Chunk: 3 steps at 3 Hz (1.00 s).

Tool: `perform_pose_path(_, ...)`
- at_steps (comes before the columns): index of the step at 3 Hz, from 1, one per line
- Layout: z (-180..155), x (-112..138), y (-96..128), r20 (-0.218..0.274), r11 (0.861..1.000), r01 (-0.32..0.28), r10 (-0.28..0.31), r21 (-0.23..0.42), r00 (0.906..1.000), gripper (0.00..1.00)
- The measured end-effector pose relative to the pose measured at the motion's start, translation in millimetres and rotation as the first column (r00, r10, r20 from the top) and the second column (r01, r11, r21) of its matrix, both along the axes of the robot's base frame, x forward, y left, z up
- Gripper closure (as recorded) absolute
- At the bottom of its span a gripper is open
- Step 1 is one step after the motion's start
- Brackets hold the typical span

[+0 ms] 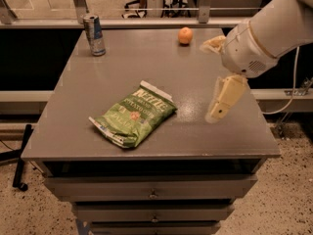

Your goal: Pick green jalapeno chip bag

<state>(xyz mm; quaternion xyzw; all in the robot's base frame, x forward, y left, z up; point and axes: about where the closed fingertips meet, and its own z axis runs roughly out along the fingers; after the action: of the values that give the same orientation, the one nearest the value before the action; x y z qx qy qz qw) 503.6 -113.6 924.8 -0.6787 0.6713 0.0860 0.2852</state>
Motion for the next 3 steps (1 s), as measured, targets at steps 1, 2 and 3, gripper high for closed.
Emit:
perform_pose_path(1,-42,17,44,-0.055,0.996,-0.026,0.031,0.089,0.9980,0.00)
perform_pose_path(2,-66,28,81,-0.122,0.986,-0.020,0.041,0.165,0.9916,0.00)
perform_pose_path(3,-78,31,104,-0.187,0.976,-0.003,0.045,0.219,0.9813,0.18)
